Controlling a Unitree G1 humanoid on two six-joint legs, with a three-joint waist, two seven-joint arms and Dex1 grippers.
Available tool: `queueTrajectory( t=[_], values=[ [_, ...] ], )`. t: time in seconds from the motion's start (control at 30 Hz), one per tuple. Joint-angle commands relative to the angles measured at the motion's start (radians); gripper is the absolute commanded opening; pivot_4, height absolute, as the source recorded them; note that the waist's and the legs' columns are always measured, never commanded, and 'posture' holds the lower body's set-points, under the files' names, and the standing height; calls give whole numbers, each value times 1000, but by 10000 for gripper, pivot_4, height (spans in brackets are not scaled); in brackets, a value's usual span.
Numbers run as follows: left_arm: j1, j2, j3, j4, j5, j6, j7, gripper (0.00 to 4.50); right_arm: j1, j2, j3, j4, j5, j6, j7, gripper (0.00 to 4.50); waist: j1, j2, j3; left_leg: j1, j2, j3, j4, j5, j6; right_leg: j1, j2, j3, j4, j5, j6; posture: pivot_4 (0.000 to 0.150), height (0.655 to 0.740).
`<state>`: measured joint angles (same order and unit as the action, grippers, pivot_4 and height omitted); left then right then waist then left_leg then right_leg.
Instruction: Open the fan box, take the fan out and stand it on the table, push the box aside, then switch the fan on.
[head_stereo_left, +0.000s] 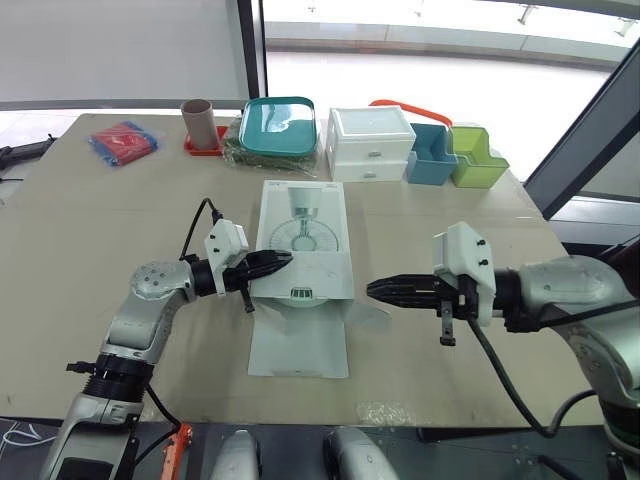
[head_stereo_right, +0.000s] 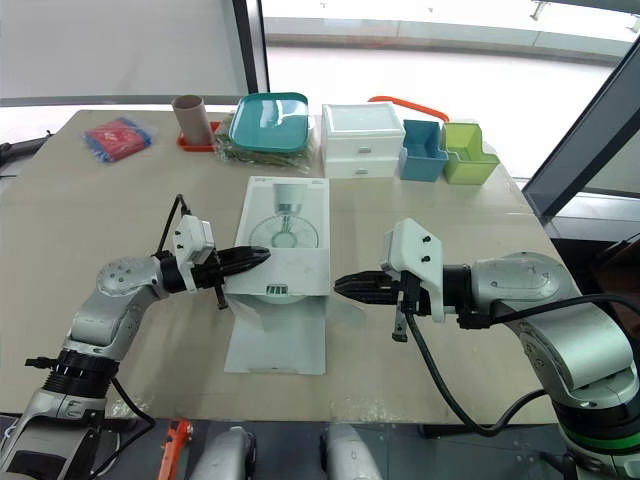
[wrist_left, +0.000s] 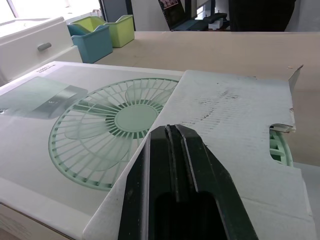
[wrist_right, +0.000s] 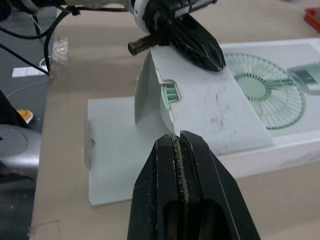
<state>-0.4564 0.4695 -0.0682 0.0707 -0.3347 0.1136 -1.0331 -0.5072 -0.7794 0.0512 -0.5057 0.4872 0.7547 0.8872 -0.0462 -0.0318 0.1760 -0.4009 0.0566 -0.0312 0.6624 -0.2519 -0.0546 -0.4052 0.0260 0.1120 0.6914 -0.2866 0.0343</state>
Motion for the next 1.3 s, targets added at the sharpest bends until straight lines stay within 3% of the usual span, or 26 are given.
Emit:
queueTrajectory(
  t=[0.03,0.57,0.93,1.13,1.3],
  values=[
    [14,10,-5,-1,10,7,-1,1859,-50,44,56,52,-60,-13,-60,621,1,0,0,0,0,0,0,0,0,0,0,0,0,0,0,1500,7400],
    [-10,43,15,-23,0,18,-5,1859,-22,122,181,91,-137,-102,-57,621,0,0,0,-1,0,0,0,0,0,0,0,0,0,0,0,1500,7400],
    [0,111,76,-180,-79,98,-5,1859,-17,146,203,171,-198,-159,-60,621,-1,0,0,-1,1,0,0,0,0,-1,0,-1,0,0,0,1500,7400],
    [42,204,57,-317,-139,179,-101,1859,-19,160,197,177,-201,-169,-61,621,-1,0,0,-1,1,0,0,0,0,-1,0,-1,0,0,0,1500,7400],
    [36,271,6,-348,-94,148,-180,1859,-18,168,197,176,-208,-174,-61,621,-1,0,0,-1,1,0,0,0,0,-1,1,-1,0,0,0,1500,7400]
  ],
)
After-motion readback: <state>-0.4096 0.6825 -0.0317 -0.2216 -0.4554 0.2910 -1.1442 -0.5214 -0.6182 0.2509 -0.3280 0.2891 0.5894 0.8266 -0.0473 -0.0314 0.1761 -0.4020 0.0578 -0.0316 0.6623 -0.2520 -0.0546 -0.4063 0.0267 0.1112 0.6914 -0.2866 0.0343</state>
